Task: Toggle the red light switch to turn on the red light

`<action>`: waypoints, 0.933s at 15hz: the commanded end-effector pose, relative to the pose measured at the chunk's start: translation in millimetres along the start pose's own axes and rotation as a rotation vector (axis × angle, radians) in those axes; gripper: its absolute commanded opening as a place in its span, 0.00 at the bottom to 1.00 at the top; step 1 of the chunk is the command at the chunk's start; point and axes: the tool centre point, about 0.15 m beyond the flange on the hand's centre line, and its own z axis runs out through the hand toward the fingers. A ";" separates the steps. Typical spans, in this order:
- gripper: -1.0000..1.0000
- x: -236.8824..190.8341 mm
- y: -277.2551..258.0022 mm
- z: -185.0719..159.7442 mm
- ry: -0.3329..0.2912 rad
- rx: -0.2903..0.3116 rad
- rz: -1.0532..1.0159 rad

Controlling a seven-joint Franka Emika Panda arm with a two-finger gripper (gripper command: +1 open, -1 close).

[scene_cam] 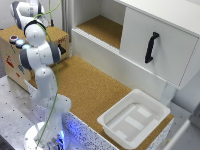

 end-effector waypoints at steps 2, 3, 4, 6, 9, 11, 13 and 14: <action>1.00 15.5 -66.1 -10.8 -0.196 -0.314 -0.019; 1.00 15.7 -69.1 -8.3 -0.207 -0.306 0.023; 1.00 16.3 -69.4 -2.1 -0.234 -0.343 0.039; 1.00 19.3 -58.9 7.6 -0.273 -0.344 0.116; 1.00 28.3 -54.8 6.0 -0.273 -0.249 0.168; 1.00 37.1 -63.6 1.4 -0.253 -0.197 0.175; 1.00 43.7 -69.7 -2.0 -0.246 -0.171 0.170; 1.00 44.2 -74.6 -3.0 -0.247 -0.174 0.158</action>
